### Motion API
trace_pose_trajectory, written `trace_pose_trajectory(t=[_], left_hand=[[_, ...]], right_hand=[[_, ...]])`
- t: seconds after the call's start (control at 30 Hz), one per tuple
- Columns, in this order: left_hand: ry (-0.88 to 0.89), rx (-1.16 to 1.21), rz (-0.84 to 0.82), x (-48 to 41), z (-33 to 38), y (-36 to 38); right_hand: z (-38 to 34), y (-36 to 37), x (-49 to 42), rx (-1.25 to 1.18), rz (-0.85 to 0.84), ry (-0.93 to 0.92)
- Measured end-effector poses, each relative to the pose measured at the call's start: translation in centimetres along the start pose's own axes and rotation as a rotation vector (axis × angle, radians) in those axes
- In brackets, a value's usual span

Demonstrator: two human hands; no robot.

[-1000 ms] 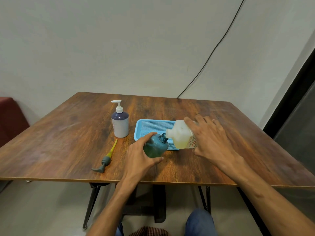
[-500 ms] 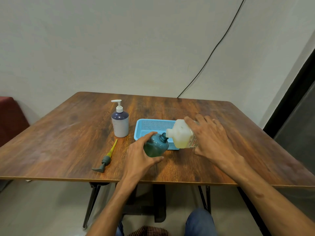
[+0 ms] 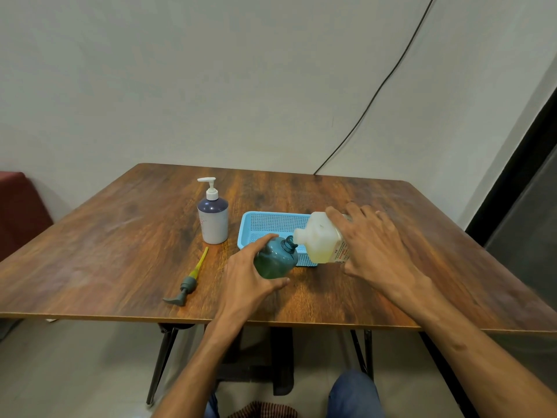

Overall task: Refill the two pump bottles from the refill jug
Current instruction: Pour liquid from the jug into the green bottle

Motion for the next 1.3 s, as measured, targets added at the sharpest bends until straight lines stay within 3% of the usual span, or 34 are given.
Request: trace_pose_trajectory(t=[1.3], left_hand=[[0.028,0.009,-0.015,-0.05,-0.19,0.22]], right_hand=[[0.16,0.08,-0.16,0.006,-0.009,-0.001]])
Point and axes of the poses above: each hand's wrist, its own x-axis away from the middle knuckle, its own y-axis out of the palm, z = x × y, the point moved 6 cm from there along -x, towards the middle knuckle, and after that the axes turned 10 degrees about y, right-handed, at the moved point
